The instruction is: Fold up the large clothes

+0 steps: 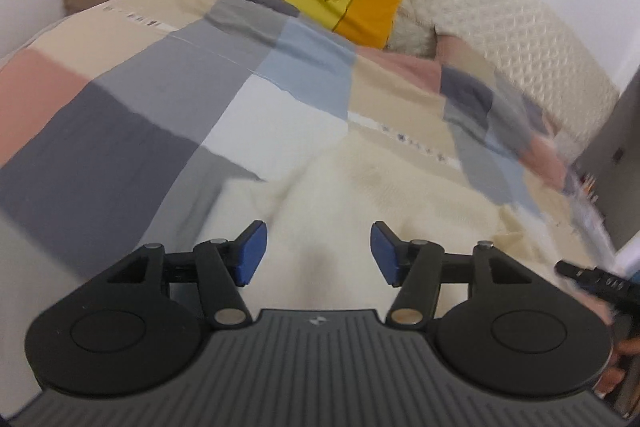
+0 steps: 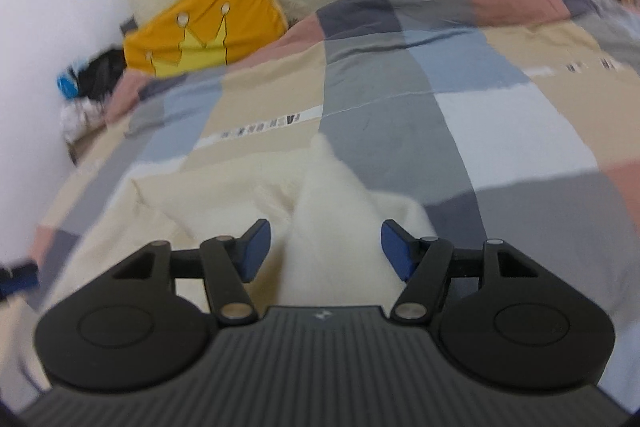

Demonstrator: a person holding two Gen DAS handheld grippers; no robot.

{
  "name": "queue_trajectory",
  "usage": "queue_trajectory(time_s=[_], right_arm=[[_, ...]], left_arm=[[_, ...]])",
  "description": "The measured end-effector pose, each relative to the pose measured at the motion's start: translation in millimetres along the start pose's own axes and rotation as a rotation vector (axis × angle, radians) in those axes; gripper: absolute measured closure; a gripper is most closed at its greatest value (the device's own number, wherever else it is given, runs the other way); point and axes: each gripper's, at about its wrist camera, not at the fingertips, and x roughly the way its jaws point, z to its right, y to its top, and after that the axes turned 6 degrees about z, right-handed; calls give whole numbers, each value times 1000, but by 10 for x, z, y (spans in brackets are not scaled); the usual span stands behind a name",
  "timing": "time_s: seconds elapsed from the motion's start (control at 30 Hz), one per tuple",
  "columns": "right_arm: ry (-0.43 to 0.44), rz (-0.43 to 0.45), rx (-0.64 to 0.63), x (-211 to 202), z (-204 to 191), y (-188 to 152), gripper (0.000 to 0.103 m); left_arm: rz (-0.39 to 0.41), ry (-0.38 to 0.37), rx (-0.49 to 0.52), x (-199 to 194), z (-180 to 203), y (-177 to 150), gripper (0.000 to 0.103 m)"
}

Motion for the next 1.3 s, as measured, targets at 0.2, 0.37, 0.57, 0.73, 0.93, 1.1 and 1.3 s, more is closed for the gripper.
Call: queue_trajectory(time_s=[0.2,0.37,0.57,0.73,0.93,1.1,1.3], right_arm=[[-1,-50,-102,276,-108,-55,40],[-34,-88,-189,470,-210,-187,38],[-41,-68,-201,531,-216,-212,41],[-59,-39,-232,502,-256,-222,66],[-98,30,-155,354,-134,-124,91],[-109,106,-94,140,-37,3,92],[-116,118,-10,80,187,43,92]], left_arm=[[-43,-15,-14,463,-165,56,41],[-77,-90,-39,725,-193,15,41],[-110,-42,-16,908,-186,-58,56],[-116,-9,37,945,-143,-127,74],[-47,25,17,747,-146,-113,90],[24,-17,-112,446,-302,61,91],[58,-43,-225,227,-518,162,91]])
